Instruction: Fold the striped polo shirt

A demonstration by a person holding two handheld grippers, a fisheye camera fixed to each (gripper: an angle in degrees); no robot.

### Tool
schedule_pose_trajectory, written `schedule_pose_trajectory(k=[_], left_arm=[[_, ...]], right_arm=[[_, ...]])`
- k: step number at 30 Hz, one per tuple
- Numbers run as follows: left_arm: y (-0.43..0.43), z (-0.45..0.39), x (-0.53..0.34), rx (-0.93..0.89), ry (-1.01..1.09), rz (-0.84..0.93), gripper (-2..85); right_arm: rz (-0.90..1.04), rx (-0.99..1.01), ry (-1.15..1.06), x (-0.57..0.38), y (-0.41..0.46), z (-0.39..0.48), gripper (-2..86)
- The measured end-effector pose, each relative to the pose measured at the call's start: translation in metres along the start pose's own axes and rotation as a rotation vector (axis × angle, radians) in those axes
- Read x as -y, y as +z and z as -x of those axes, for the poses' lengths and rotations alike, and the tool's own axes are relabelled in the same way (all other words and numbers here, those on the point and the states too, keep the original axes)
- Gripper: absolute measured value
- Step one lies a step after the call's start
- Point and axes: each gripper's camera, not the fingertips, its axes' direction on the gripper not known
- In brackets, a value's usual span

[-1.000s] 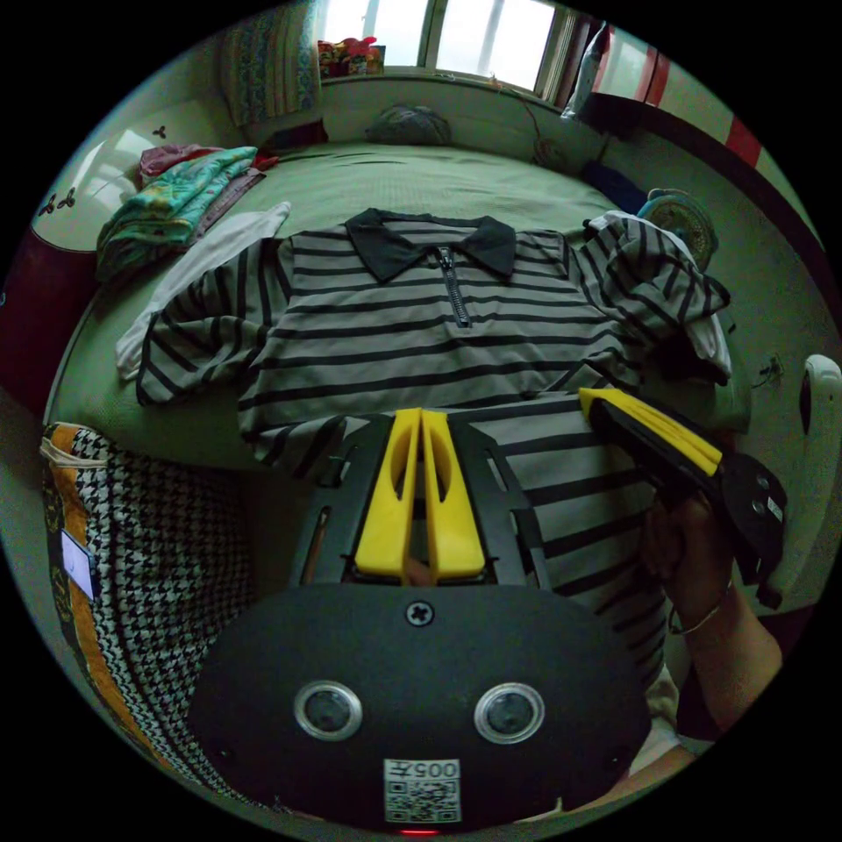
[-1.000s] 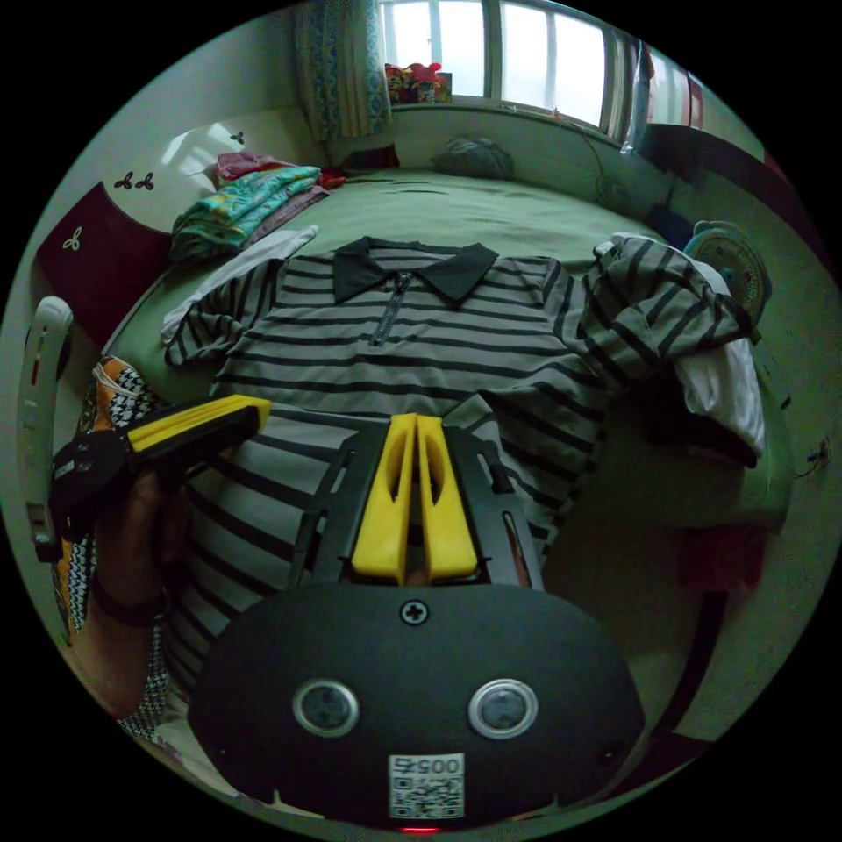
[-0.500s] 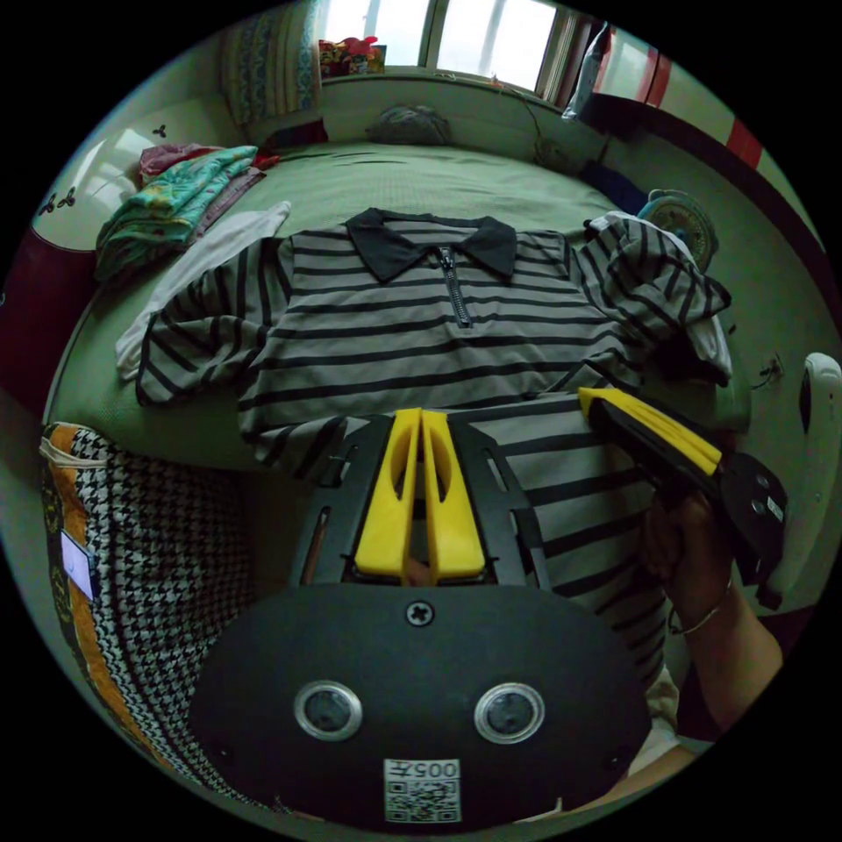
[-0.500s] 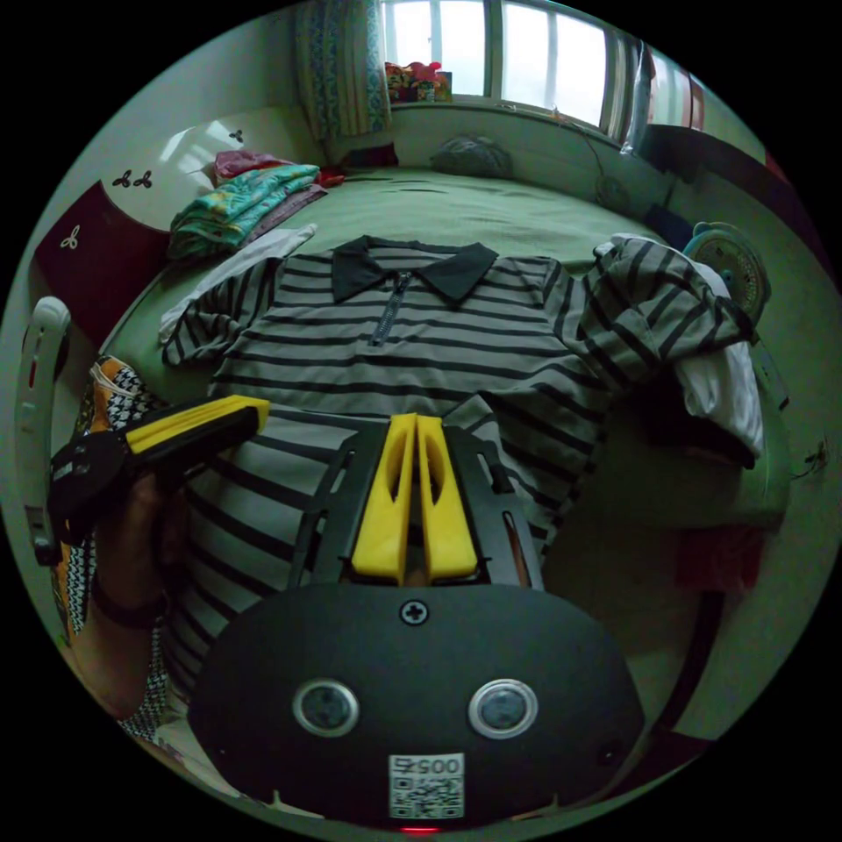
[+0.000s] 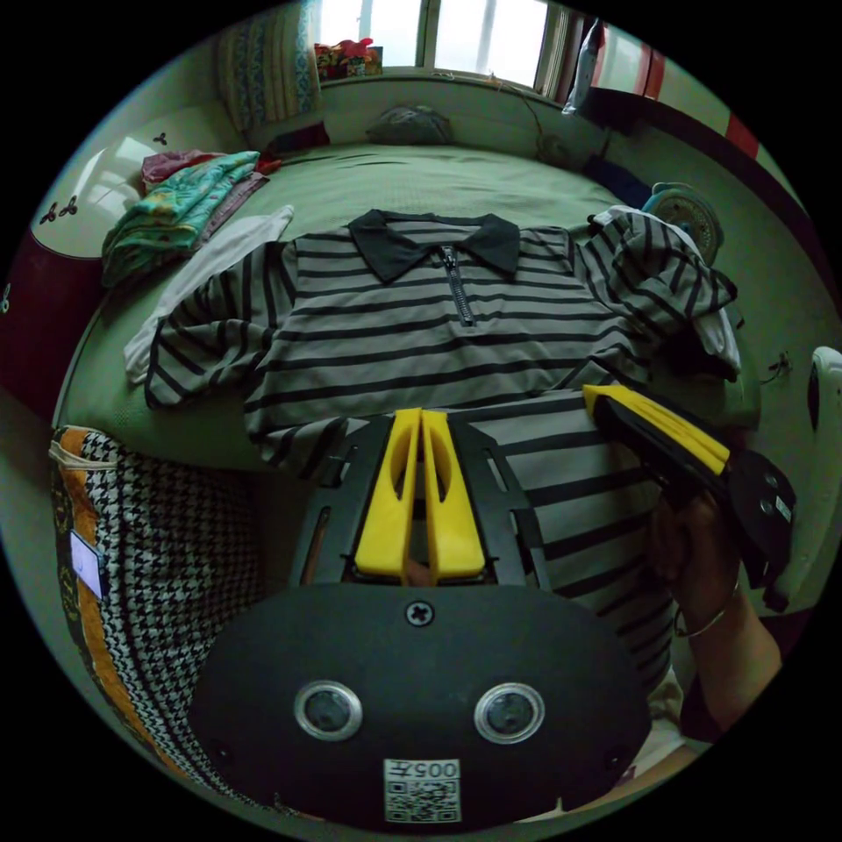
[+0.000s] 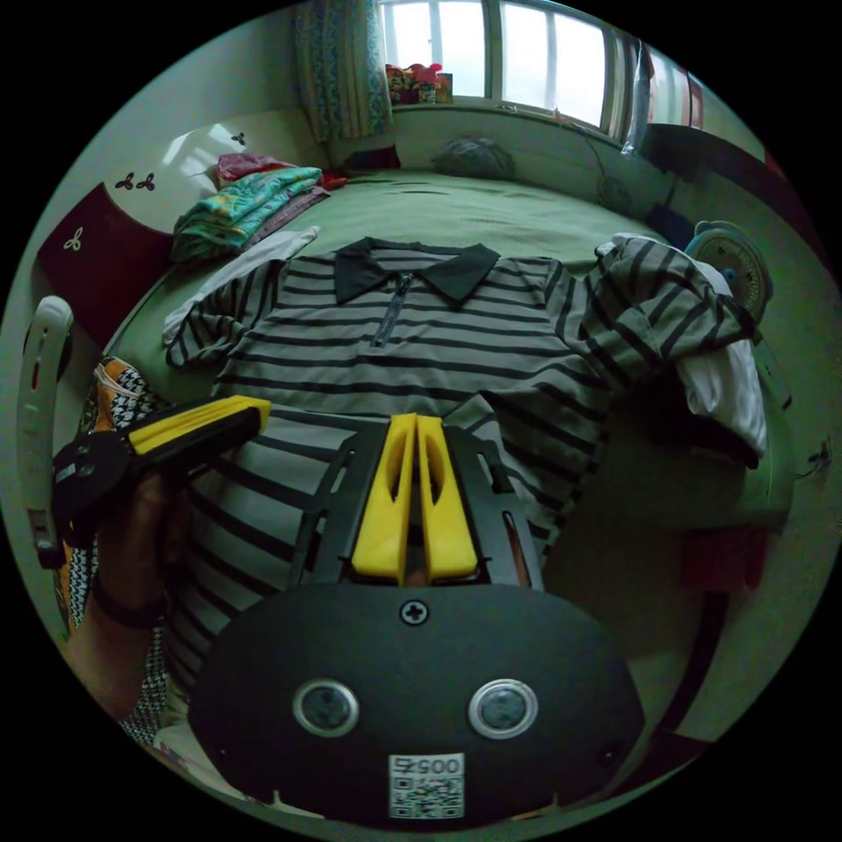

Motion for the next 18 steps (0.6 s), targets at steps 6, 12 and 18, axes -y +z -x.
schedule_pose_trajectory(k=[6,12,18], left_arm=[[-0.0013,-0.0027,-0.0009,0.001,0.000,0.004,-0.6],[-0.0027,-0.0048,-0.0023,0.008,0.003,0.002,-0.6],[-0.0028,0.0038,-0.0028,-0.052,-0.022,0.001,-0.7]], right_arm=[[-0.003,0.004,0.001,-0.0023,-0.0014,-0.0021,-1.2],[-0.005,0.029,0.012,-0.0035,-0.0025,-0.0058,-1.2],[-0.004,0.028,0.010,-0.0035,-0.0027,-0.0040,-1.3]])
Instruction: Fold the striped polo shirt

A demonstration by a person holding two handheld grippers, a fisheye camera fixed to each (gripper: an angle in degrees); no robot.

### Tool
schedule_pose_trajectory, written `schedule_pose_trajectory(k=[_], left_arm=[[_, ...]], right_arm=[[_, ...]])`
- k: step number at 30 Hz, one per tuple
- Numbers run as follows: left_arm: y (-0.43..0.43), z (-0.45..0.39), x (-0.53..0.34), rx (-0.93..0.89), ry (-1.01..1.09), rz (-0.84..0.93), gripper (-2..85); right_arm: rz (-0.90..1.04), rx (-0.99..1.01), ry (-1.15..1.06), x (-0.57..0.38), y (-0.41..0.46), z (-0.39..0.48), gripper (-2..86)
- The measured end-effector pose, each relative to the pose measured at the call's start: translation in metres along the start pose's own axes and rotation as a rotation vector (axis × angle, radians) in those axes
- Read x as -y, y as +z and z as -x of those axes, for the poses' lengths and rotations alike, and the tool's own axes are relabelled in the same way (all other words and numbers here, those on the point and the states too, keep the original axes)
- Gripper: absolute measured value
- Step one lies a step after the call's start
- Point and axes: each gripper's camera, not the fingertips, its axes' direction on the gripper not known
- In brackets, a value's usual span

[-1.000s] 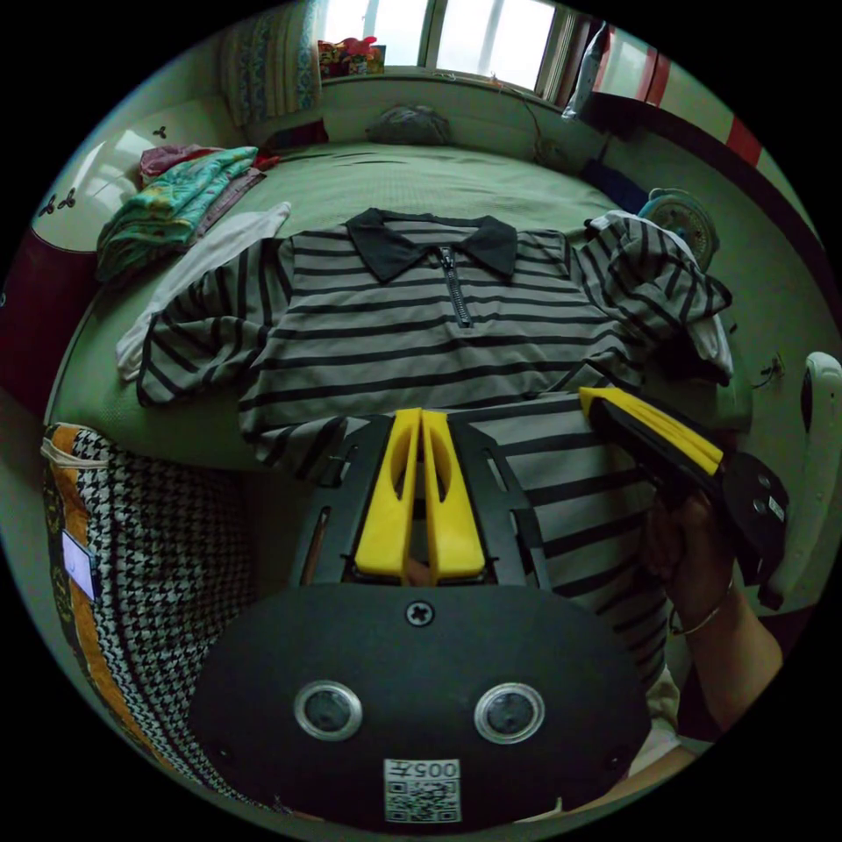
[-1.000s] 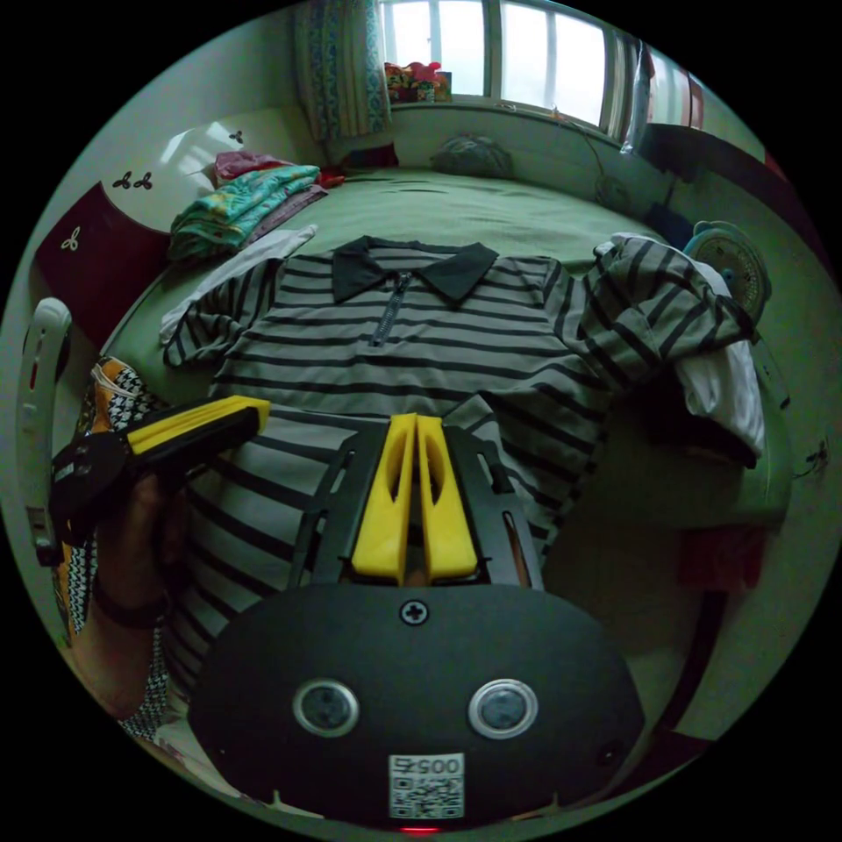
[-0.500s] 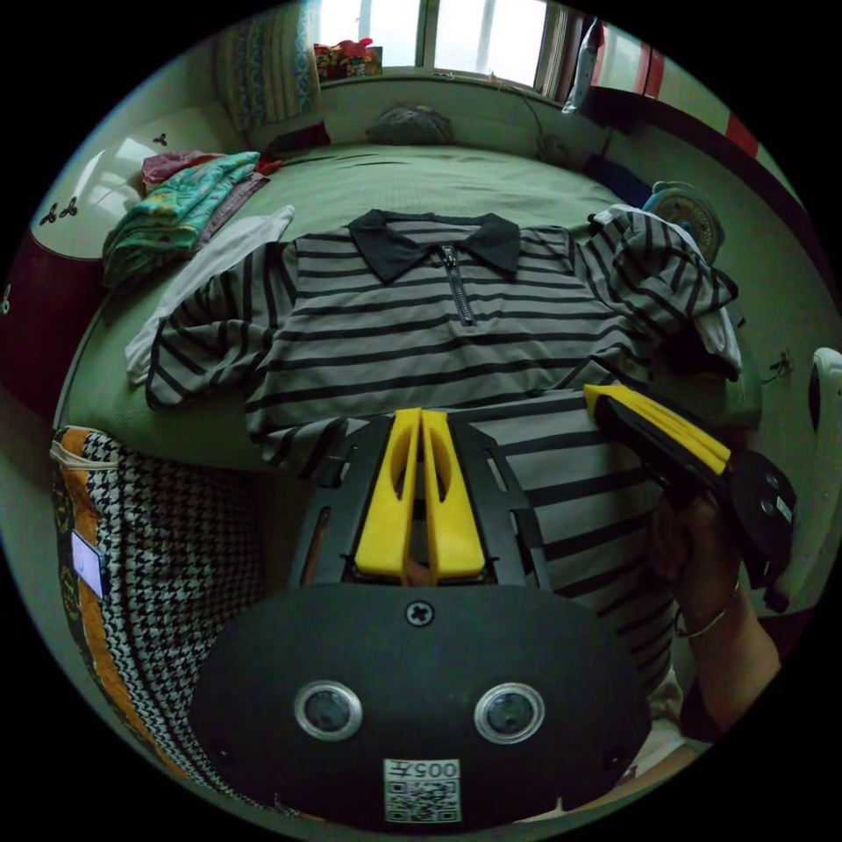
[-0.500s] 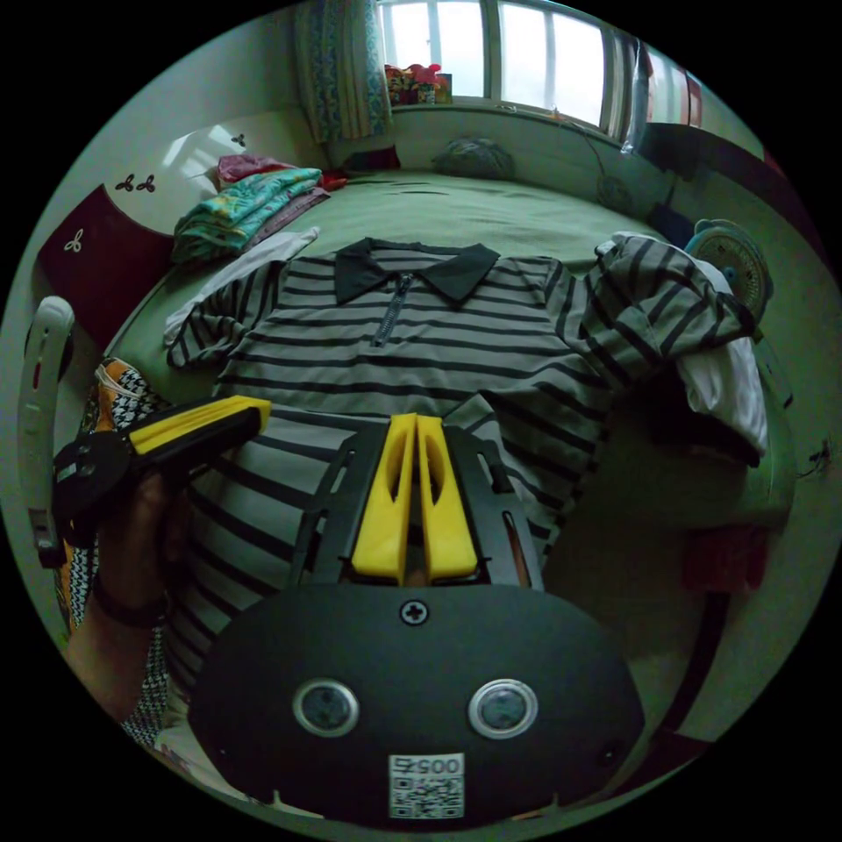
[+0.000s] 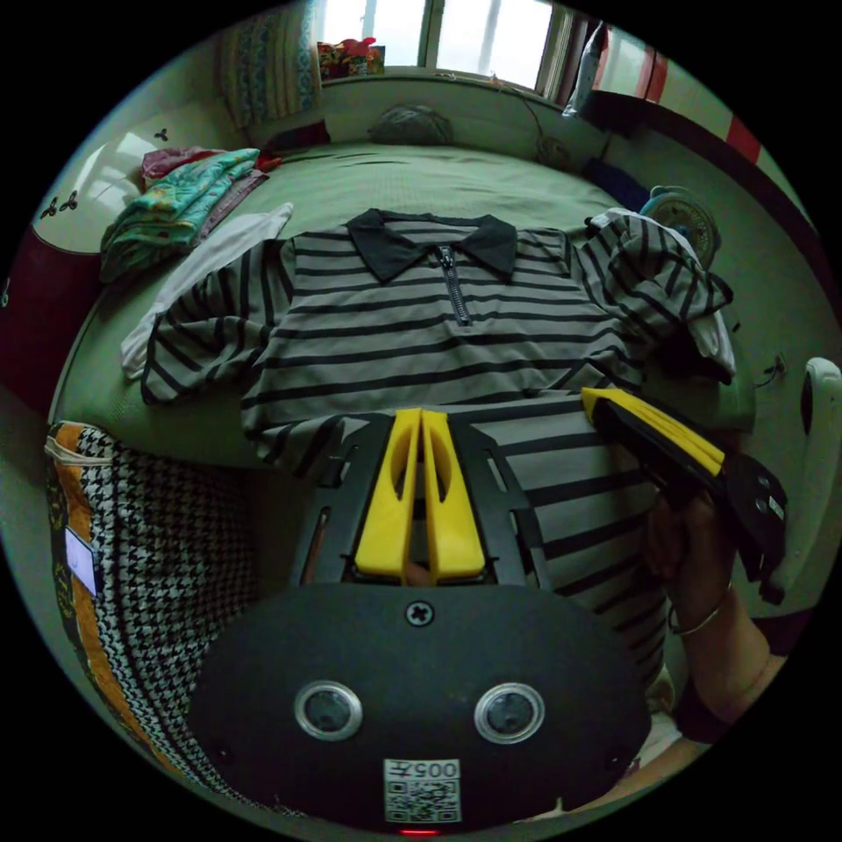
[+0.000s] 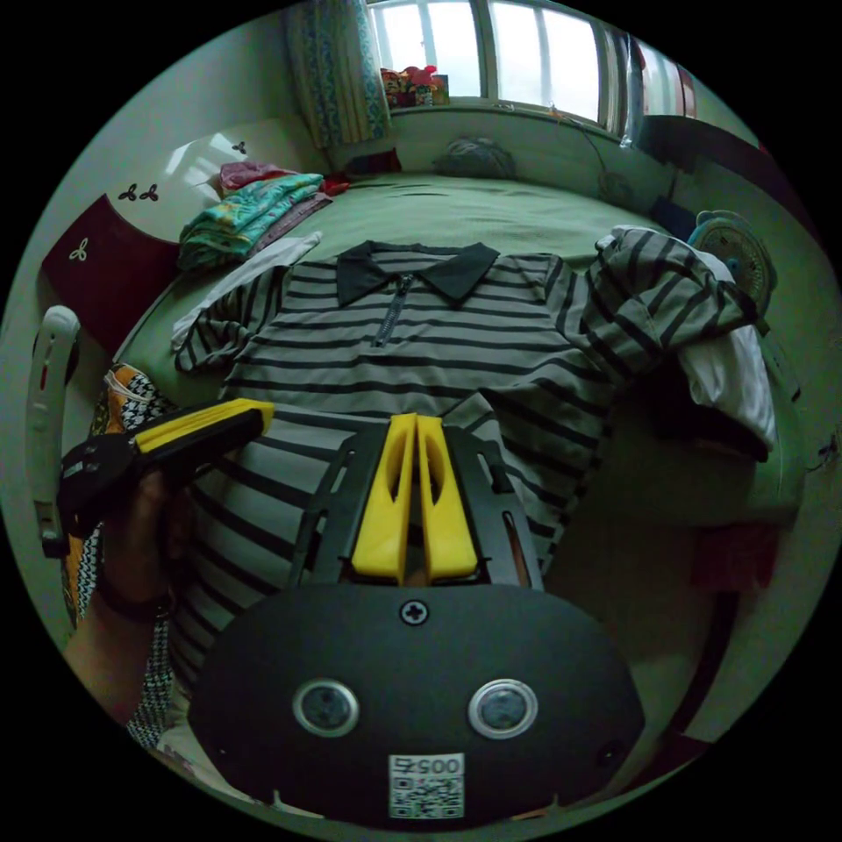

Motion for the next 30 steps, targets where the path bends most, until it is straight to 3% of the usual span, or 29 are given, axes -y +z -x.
schedule_pose_trajectory(k=[30], left_arm=[[-0.003,-0.013,-0.004,0.050,0.025,0.000,-0.7]], right_arm=[[-0.004,-0.039,-0.020,-0.004,-0.004,0.012,-1.2]])
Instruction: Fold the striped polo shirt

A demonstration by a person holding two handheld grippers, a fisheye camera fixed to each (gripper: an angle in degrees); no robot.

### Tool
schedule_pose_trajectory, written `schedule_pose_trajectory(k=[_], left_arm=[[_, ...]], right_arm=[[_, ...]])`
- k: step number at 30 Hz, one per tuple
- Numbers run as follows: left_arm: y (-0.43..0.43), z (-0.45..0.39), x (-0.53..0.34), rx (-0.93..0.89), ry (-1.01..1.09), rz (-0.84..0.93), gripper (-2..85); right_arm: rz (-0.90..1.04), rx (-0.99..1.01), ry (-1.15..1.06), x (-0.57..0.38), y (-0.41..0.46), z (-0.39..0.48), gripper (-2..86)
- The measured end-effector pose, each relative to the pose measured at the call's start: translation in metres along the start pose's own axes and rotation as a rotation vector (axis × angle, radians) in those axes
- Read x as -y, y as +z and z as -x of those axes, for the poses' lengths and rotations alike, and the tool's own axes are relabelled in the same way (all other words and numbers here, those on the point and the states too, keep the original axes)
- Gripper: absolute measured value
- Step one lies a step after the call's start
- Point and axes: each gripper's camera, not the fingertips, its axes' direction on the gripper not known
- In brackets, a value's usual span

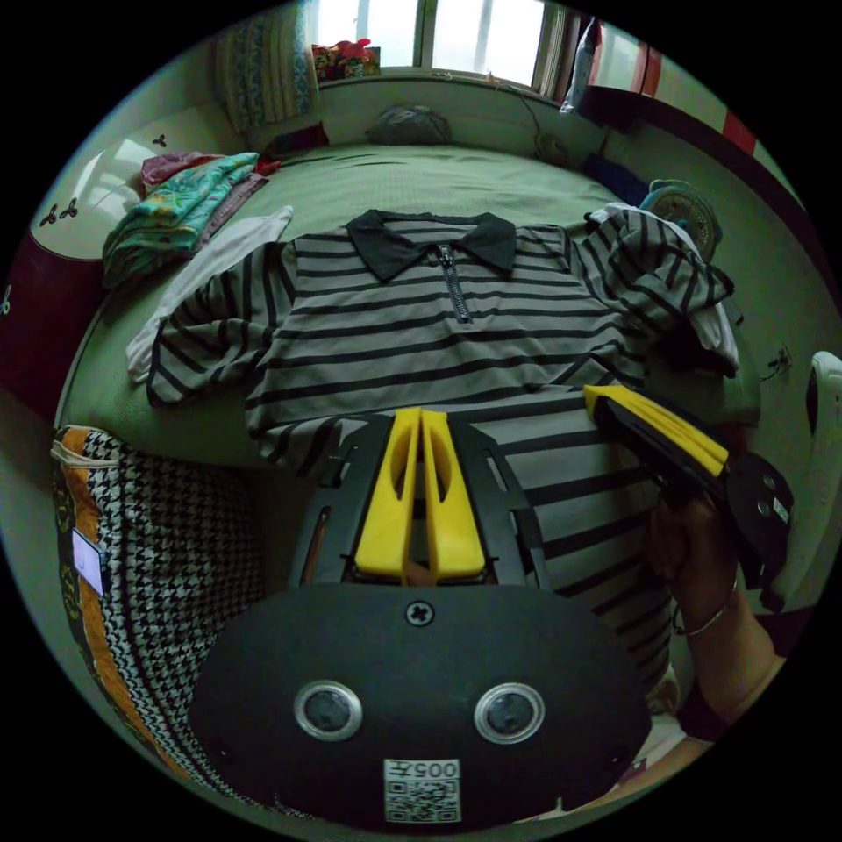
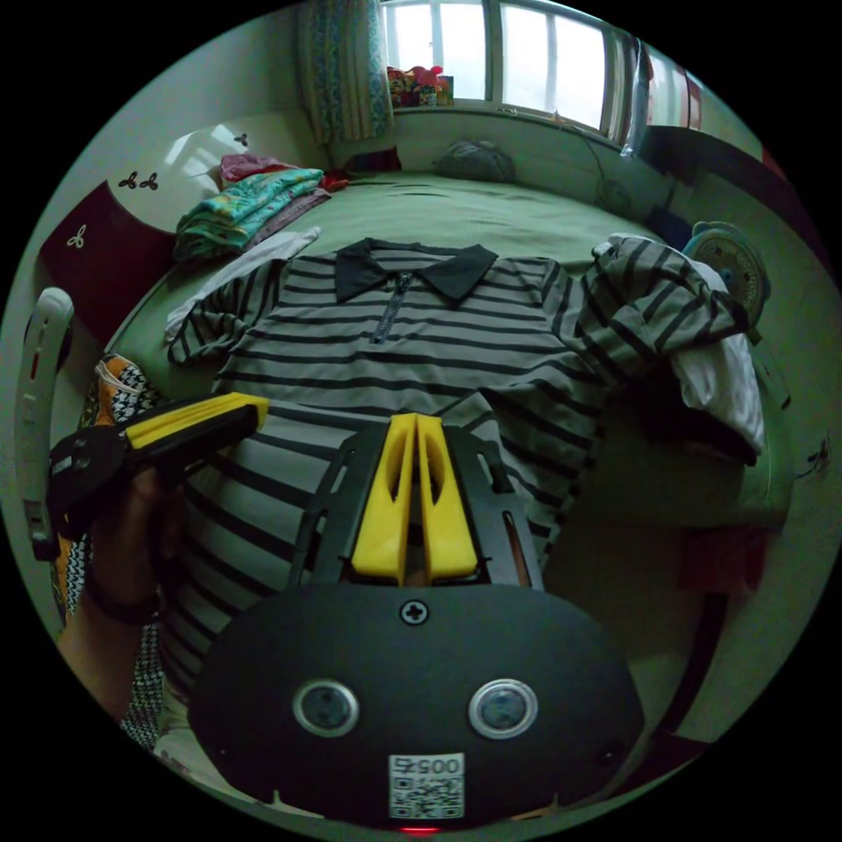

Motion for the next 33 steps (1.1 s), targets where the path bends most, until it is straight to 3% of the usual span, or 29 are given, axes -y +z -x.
schedule_pose_trajectory(k=[33], left_arm=[[0.003,-0.005,0.007,0.015,0.004,0.002,-0.7]], right_arm=[[-0.001,0.004,0.001,0.000,-0.007,-0.014,-1.2]])
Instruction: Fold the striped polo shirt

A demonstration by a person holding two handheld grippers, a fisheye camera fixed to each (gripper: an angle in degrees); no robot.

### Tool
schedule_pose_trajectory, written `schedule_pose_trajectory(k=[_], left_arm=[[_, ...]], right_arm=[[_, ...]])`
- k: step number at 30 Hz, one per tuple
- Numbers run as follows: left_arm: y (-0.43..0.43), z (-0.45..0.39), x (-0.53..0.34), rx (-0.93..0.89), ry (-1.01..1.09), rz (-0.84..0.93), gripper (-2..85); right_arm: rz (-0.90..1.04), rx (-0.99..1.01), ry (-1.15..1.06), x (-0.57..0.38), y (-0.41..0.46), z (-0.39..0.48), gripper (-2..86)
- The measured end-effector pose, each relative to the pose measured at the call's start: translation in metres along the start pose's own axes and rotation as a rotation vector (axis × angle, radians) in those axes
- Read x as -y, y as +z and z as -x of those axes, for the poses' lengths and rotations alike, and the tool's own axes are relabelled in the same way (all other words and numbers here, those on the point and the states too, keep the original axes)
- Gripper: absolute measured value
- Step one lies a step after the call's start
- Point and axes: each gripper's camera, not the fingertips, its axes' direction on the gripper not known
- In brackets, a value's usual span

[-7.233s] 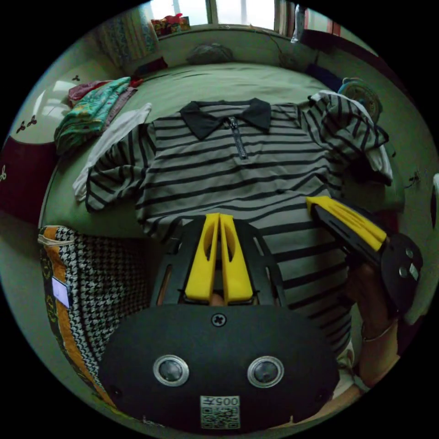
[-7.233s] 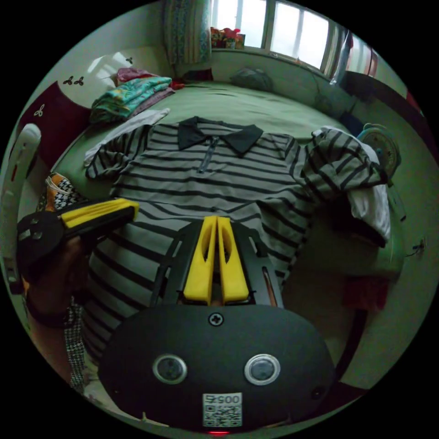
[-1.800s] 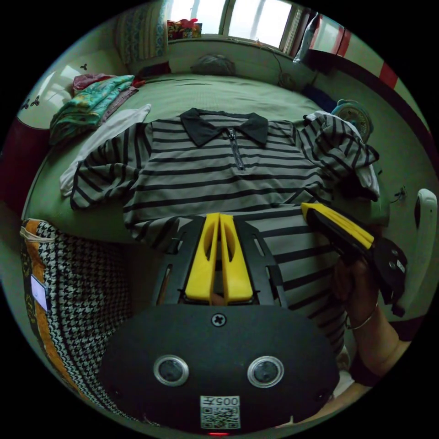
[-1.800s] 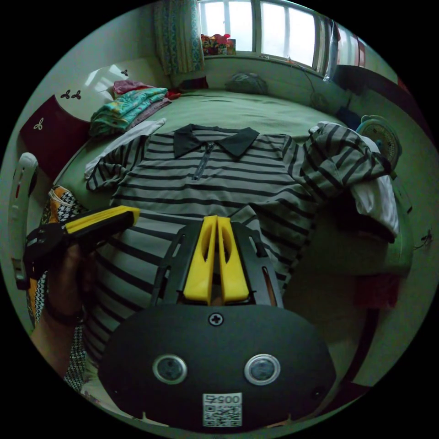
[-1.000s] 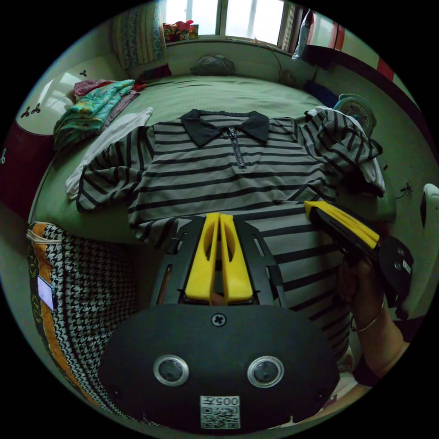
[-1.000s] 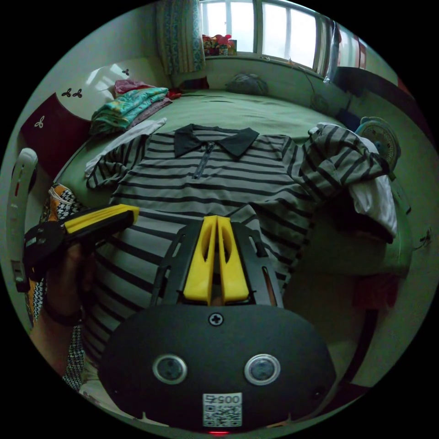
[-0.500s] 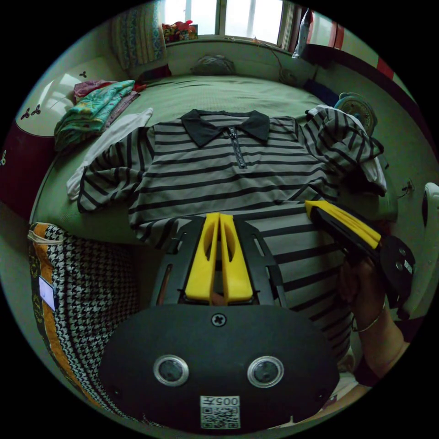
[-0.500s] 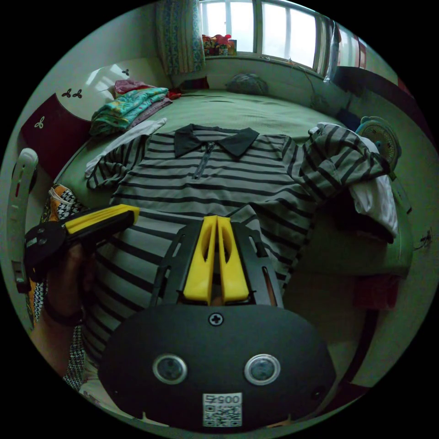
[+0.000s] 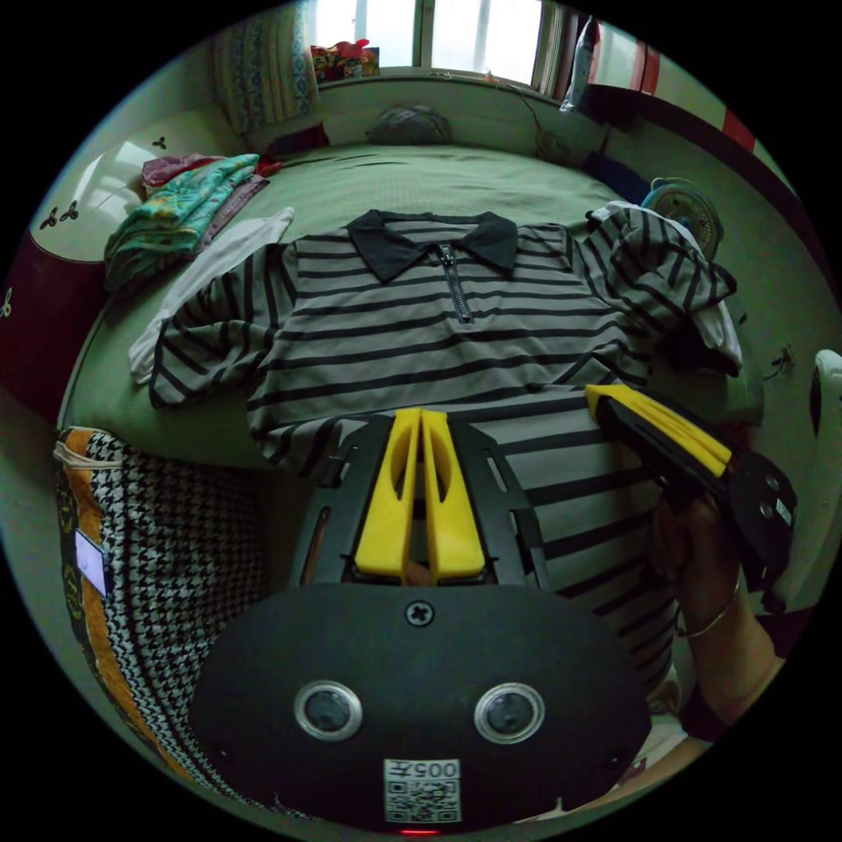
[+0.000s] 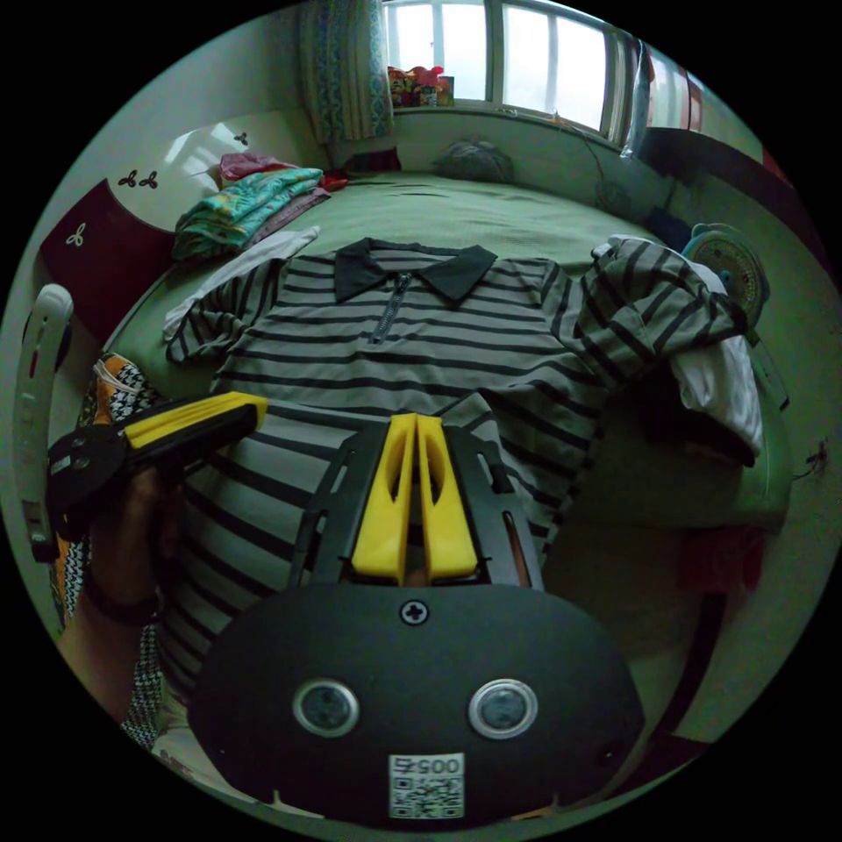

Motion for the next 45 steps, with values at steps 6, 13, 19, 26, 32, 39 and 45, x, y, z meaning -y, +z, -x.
schedule_pose_trajectory(k=[6,13,19,26,32,39,45], left_arm=[[0.001,0.001,0.003,0.003,0.001,0.001,-0.6],[0.003,0.004,0.007,-0.027,-0.008,0.005,-0.7],[0.002,0.007,0.007,-0.041,-0.012,-0.012,-0.7],[0.004,0.010,0.014,-0.023,-0.002,-0.002,-0.7],[0.007,0.019,0.023,-0.061,-0.013,0.038,-0.7],[0.005,0.031,0.022,-0.119,-0.022,0.017,-0.7],[0.008,0.038,0.027,-0.138,-0.030,0.013,-0.7]], right_arm=[[0.000,0.005,0.002,0.000,-0.002,-0.007,-1.2],[0.009,0.019,0.008,0.001,-0.007,-0.021,-1.2],[0.002,0.050,0.020,-0.001,-0.011,-0.034,-1.1],[-0.001,0.076,0.024,-0.003,-0.016,-0.047,-1.2],[0.010,0.201,0.044,-0.004,-0.025,-0.071,-1.2],[-0.114,0.107,-0.012,0.000,-0.074,-0.113,-1.0],[-0.239,-0.019,0.050,0.045,-0.128,-0.193,1.9]])
